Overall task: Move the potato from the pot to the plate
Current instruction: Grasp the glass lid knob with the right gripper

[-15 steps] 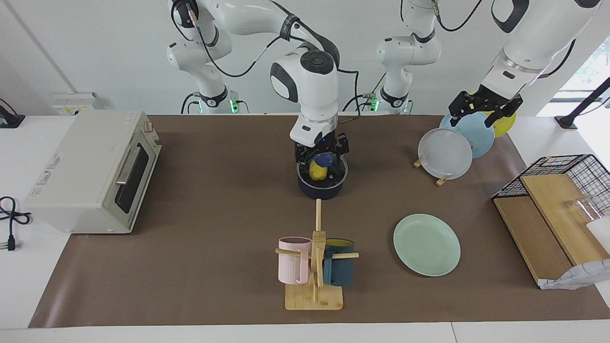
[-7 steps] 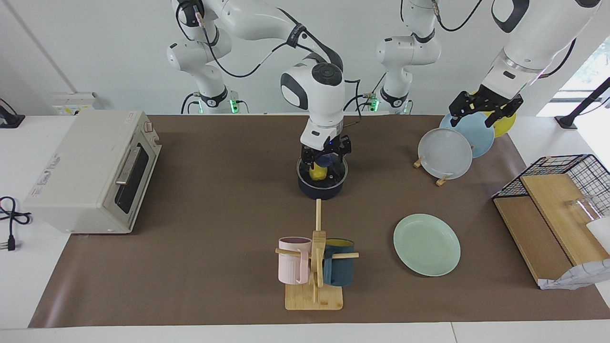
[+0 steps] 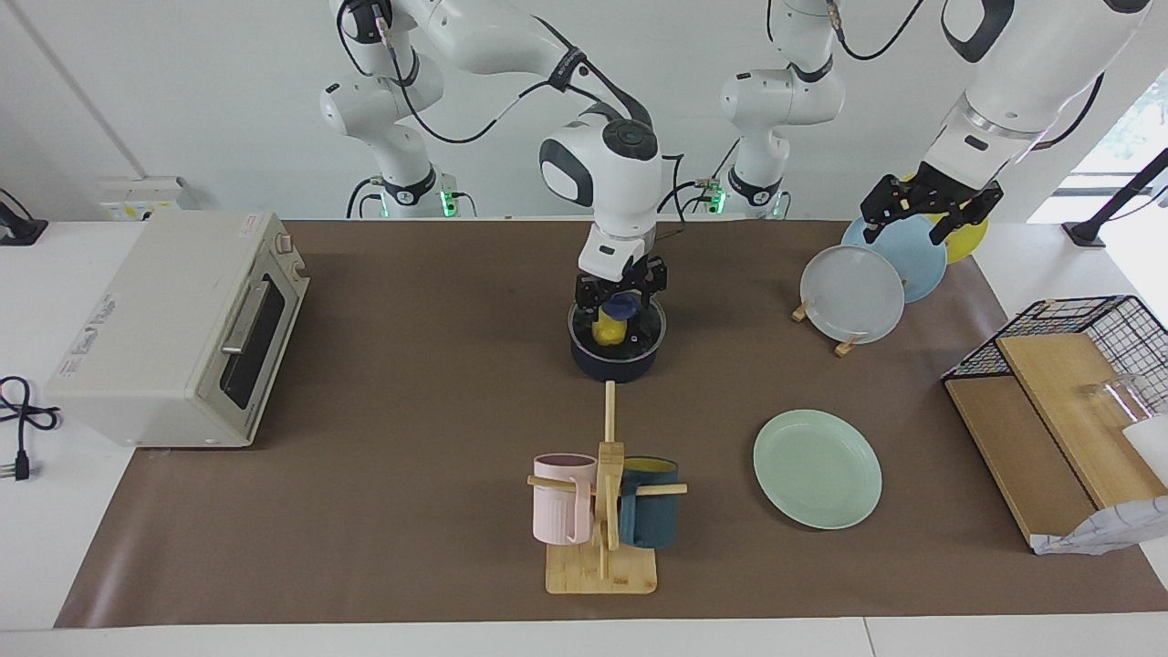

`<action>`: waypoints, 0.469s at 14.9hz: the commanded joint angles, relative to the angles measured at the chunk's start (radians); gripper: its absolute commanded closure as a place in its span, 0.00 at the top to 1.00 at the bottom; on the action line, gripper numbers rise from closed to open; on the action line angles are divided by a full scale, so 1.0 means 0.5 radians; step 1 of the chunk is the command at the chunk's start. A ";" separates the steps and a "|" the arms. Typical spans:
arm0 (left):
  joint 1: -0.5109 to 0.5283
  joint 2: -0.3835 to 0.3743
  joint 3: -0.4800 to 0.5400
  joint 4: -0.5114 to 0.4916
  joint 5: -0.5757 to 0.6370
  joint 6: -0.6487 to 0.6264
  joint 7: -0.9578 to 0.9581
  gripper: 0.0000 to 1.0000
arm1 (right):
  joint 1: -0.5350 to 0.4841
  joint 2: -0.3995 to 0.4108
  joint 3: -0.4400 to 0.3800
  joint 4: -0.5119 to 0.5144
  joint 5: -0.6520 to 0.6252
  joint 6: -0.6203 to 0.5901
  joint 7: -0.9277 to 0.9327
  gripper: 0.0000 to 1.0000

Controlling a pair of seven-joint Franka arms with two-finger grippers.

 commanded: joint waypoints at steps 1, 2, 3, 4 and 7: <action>-0.011 -0.040 0.000 -0.050 0.033 0.053 -0.008 1.00 | -0.006 -0.054 0.004 -0.071 -0.025 0.038 0.043 0.66; -0.005 -0.040 0.000 -0.051 0.033 0.075 -0.017 1.00 | -0.006 -0.051 0.004 -0.062 -0.025 0.032 0.046 0.63; -0.002 -0.040 0.000 -0.051 0.033 0.075 -0.017 1.00 | -0.006 -0.051 0.004 -0.055 -0.025 0.023 0.046 0.58; -0.002 -0.040 0.000 -0.054 0.033 0.078 -0.011 1.00 | -0.006 -0.051 0.004 -0.049 -0.025 0.017 0.046 0.50; -0.005 -0.040 0.000 -0.054 0.036 0.081 -0.008 1.00 | -0.015 -0.057 0.004 0.003 -0.025 -0.032 0.040 0.37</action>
